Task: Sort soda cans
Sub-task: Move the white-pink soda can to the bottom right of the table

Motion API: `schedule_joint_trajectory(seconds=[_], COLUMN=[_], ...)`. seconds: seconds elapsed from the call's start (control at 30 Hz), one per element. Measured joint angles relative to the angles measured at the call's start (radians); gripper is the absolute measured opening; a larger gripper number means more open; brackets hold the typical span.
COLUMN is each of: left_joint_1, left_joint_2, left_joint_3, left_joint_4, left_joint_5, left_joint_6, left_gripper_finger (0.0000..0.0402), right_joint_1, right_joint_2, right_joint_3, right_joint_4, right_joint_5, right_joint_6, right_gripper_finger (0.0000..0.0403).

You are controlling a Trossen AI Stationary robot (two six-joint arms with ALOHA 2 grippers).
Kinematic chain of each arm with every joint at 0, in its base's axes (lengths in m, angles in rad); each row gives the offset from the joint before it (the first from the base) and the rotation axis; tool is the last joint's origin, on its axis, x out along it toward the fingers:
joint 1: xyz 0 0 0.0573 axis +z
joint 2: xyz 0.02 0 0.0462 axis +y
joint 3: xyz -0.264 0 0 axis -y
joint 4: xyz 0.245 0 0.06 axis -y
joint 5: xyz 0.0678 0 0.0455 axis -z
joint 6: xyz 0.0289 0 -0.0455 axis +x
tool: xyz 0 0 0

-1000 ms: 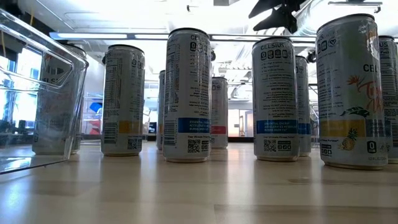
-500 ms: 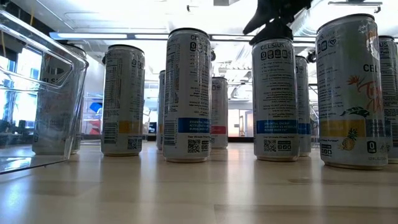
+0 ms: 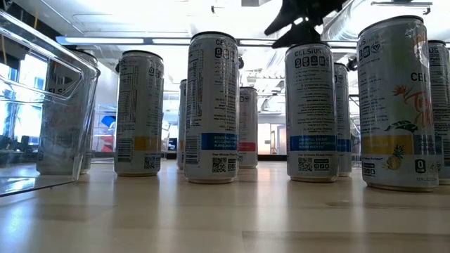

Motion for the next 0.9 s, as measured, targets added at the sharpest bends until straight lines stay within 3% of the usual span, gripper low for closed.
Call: schedule_joint_trajectory(seconds=[0.4, 0.63, 0.73, 0.9], left_joint_1=[0.005, 0.021, 0.021, 0.022], left_joint_2=[-0.012, -0.101, -0.156, -0.237], left_joint_3=[-0.017, 0.067, 0.116, 0.155], left_joint_4=[0.030, -0.034, -0.091, -0.119], left_joint_5=[-0.007, -0.037, -0.134, -0.468], left_joint_6=[-0.030, 0.001, -0.025, -0.030], left_gripper_finger=[0.0152, 0.0152, 0.0152, 0.0152], right_joint_1=[0.000, 0.000, 0.000, 0.000], right_joint_2=[0.000, 0.000, 0.000, 0.026], right_joint_3=[0.000, 0.000, 0.000, 0.000], right_joint_4=[0.006, 0.007, 0.023, 0.071], right_joint_5=[-0.001, -0.001, -0.005, -0.020], right_joint_6=[-0.024, -0.042, -0.036, 0.001], right_gripper_finger=[0.0199, 0.0199, 0.0199, 0.0199])
